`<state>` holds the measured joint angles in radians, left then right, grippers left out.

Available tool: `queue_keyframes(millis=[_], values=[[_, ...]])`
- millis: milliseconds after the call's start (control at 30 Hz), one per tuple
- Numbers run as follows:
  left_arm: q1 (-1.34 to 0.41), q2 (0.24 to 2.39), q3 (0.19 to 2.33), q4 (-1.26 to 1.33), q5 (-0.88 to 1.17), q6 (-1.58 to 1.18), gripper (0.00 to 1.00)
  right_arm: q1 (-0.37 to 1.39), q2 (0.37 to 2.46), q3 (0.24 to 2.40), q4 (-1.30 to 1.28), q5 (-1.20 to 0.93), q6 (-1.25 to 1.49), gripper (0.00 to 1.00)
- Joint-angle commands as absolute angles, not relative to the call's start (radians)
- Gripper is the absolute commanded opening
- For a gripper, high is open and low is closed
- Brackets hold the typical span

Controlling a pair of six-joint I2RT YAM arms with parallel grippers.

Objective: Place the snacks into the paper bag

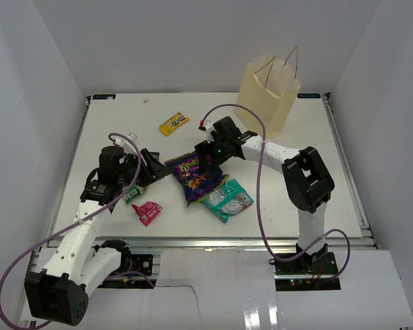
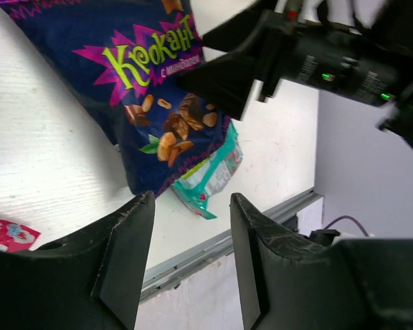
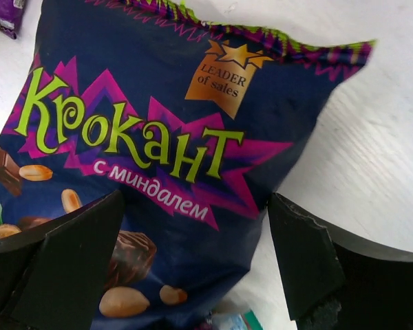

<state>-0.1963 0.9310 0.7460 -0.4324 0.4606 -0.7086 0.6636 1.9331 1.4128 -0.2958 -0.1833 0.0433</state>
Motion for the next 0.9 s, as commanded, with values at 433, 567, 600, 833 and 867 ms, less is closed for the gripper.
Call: queue_keyframes(millis=[433, 567, 600, 833, 867], values=[[-0.198, 0.741, 0.62, -0.423, 0.497, -0.83, 0.59, 0.563, 2.095, 1.391, -0.207, -0.687, 0.055, 0.29], [-0.198, 0.741, 0.601, -0.4, 0.503, -0.839, 0.59, 0.529, 2.08, 1.399, -0.204, -0.719, 0.008, 0.08], [-0.198, 0.741, 0.598, -0.396, 0.506, -0.841, 0.59, 0.523, 2.063, 1.401, -0.199, -0.757, 0.006, 0.08], [-0.198, 0.727, 0.584, -0.37, 0.511, -0.845, 0.59, 0.443, 1.887, 1.359, -0.091, -1.118, -0.035, 0.08], [-0.196, 0.724, 0.586, -0.365, 0.511, -0.844, 0.59, 0.433, 1.867, 1.358, -0.069, -1.135, -0.034, 0.08]])
